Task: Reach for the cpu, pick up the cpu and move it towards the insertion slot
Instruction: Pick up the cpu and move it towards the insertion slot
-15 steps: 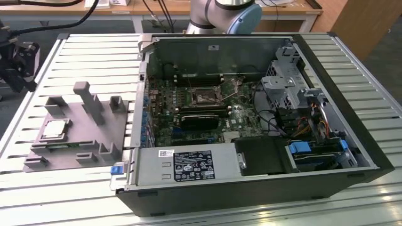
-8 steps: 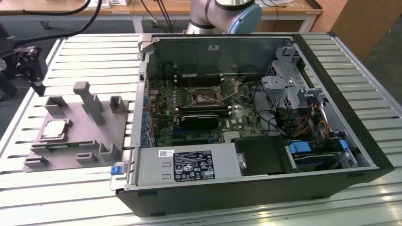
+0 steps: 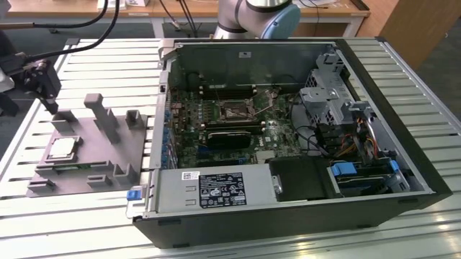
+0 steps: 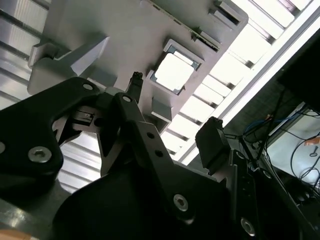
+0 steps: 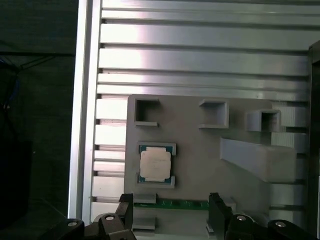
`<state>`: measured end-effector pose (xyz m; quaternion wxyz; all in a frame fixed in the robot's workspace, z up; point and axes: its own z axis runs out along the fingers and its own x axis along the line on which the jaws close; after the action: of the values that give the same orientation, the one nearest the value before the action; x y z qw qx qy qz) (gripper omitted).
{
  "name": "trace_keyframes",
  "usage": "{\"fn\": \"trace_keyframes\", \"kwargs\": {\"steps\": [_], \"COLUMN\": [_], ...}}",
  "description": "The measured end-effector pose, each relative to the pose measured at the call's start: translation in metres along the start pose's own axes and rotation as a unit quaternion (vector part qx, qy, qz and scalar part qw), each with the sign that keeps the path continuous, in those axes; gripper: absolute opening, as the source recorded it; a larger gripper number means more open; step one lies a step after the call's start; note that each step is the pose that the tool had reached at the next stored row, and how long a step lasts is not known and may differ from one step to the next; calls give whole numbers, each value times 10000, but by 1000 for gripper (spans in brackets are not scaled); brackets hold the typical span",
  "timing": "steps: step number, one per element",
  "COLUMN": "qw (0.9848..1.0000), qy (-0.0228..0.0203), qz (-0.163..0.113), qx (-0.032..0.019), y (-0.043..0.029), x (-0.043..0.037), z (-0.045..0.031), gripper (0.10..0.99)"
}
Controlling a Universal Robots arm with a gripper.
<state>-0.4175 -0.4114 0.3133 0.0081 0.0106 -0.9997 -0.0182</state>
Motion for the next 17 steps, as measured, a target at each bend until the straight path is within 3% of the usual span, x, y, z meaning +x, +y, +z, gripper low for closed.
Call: {"fn": "trace_keyframes", "kwargs": {"steps": [17], "qw": [10000], "qy": [37], "qz": [1], "qx": [-1], "y": [-20], "x": [38], "z": [309], "gripper": [702]}}
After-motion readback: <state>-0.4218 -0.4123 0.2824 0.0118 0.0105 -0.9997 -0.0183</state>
